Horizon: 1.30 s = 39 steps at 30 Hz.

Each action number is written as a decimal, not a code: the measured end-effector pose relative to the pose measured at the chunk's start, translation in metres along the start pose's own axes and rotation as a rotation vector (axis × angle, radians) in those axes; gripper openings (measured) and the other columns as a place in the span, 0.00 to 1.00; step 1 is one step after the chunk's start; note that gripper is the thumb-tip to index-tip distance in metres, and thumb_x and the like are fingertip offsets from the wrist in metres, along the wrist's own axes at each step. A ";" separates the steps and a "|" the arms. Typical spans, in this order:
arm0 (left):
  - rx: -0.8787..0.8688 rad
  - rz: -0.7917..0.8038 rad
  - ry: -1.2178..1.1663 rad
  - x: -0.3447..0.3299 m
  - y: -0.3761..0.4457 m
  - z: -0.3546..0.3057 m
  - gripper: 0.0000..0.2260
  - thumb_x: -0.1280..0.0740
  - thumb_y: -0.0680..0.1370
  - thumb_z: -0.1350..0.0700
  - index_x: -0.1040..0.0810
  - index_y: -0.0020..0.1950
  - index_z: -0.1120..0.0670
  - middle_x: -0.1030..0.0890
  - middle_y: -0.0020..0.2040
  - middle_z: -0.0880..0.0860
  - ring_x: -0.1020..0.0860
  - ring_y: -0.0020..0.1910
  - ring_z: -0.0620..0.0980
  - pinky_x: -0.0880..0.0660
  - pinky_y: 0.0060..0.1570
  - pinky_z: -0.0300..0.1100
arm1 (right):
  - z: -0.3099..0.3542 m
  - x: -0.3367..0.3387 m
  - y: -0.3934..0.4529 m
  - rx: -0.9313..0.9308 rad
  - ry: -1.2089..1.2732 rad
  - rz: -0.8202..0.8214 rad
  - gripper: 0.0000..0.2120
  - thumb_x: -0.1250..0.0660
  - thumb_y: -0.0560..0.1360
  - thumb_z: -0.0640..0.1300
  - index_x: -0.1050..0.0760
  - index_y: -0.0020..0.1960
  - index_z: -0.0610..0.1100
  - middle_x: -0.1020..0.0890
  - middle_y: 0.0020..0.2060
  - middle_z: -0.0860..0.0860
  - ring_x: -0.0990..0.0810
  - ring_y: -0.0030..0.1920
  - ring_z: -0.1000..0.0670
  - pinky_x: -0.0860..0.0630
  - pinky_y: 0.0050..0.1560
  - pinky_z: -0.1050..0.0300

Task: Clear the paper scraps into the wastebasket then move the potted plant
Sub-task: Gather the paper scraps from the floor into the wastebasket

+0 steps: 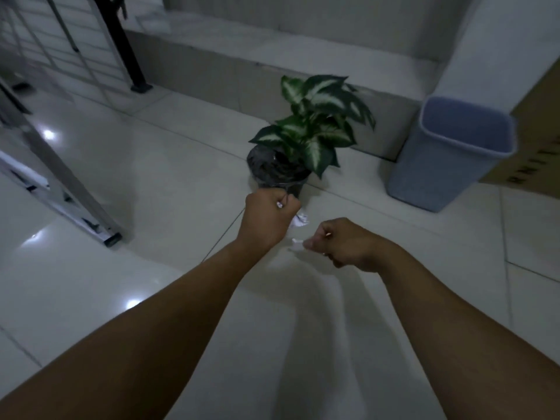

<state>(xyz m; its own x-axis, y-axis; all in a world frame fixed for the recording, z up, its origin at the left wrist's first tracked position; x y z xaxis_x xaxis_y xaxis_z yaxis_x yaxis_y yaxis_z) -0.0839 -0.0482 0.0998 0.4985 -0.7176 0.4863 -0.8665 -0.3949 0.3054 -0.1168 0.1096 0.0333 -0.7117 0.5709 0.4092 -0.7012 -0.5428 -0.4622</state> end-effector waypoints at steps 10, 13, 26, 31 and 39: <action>-0.065 0.002 -0.188 -0.098 0.018 -0.123 0.23 0.32 0.75 0.62 0.40 0.25 0.50 0.40 0.23 0.47 0.38 0.23 0.44 0.39 0.28 0.38 | -0.019 0.144 -0.064 0.050 0.072 -0.394 0.15 0.25 0.74 0.45 0.28 0.35 0.44 0.24 0.29 0.49 0.29 0.29 0.50 0.30 0.32 0.57; -0.094 0.011 -0.187 -0.128 0.032 -0.150 0.25 0.33 0.75 0.62 0.41 0.23 0.49 0.39 0.20 0.48 0.37 0.22 0.44 0.40 0.28 0.38 | -0.023 0.188 -0.079 0.097 0.149 -0.569 0.17 0.24 0.71 0.44 0.30 0.31 0.43 0.26 0.26 0.48 0.31 0.28 0.49 0.32 0.33 0.55; -0.144 -0.019 -0.078 -0.223 0.195 -0.240 0.18 0.34 0.75 0.59 0.31 0.26 0.58 0.36 0.25 0.57 0.32 0.30 0.51 0.41 0.31 0.43 | 0.001 0.396 -0.054 0.262 -0.062 -1.024 0.05 0.27 0.69 0.36 0.22 0.40 0.36 0.26 0.27 0.50 0.31 0.27 0.55 0.35 0.28 0.60; 0.006 0.179 0.012 -0.283 0.230 -0.210 0.18 0.41 0.84 0.48 0.21 0.44 0.60 0.19 0.41 0.56 0.22 0.38 0.52 0.26 0.45 0.42 | -0.019 0.414 -0.015 0.238 -0.146 -1.001 0.07 0.30 0.75 0.37 0.25 0.50 0.46 0.23 0.48 0.44 0.24 0.41 0.50 0.31 0.33 0.63; 0.021 0.396 -0.085 -0.314 0.210 -0.209 0.22 0.50 0.86 0.46 0.25 0.69 0.56 0.22 0.67 0.58 0.24 0.65 0.57 0.30 0.65 0.50 | -0.015 0.407 -0.009 0.326 -0.110 -1.062 0.10 0.34 0.79 0.52 0.28 0.57 0.48 0.32 0.59 0.46 0.29 0.62 0.46 0.29 0.61 0.53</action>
<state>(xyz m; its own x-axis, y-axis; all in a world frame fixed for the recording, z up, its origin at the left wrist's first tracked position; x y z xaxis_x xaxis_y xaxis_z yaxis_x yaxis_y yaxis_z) -0.4167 0.2146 0.1822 0.1233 -0.8612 0.4931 -0.9918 -0.0896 0.0914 -0.3995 0.3560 0.1923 0.2674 0.7922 0.5485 -0.9216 0.0441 0.3856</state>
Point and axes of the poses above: each hand's wrist, its own y-axis towards the middle knuckle, its own x-axis out of the back of the hand, z = x × y, the point moved 10 cm from there along y, towards the middle knuckle
